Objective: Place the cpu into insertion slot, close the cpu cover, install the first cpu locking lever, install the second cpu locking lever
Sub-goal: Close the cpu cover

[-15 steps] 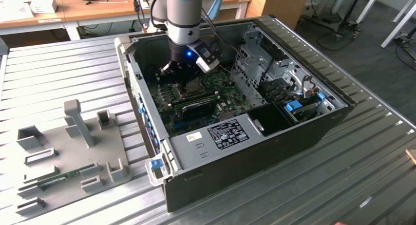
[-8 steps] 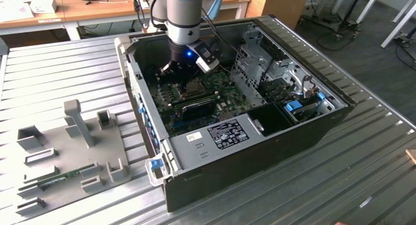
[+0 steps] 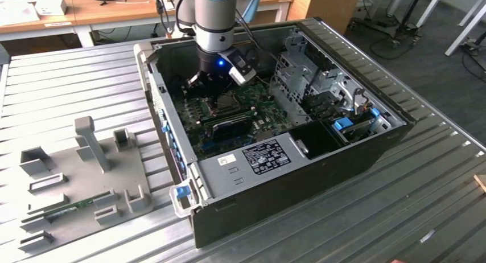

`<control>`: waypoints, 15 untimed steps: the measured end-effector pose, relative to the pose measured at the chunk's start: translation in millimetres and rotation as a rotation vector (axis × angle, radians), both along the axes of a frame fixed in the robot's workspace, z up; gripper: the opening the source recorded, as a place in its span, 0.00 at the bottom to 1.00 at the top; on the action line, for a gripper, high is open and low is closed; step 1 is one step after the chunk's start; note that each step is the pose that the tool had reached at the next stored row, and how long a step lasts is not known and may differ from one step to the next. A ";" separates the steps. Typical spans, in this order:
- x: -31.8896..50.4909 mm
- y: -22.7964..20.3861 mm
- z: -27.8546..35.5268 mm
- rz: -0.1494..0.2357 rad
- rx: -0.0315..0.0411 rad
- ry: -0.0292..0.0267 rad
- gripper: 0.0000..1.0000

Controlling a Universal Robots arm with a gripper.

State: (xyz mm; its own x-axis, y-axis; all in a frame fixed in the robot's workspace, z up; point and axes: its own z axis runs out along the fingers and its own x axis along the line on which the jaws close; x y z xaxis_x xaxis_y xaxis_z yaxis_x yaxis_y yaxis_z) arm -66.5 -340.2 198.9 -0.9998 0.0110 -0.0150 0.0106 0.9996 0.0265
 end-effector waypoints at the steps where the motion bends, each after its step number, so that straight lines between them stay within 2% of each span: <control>1: 0.0 0.0 0.0 0.000 -0.0001 0.0001 0.10; 15: 0.0 0.0 -0.3 0.000 0.0000 0.0000 0.10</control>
State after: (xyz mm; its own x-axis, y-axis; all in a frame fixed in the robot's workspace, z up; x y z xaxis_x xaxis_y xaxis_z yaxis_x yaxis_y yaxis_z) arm -66.5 -340.2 198.6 -0.9998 0.0110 -0.0149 0.0106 0.9996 0.0265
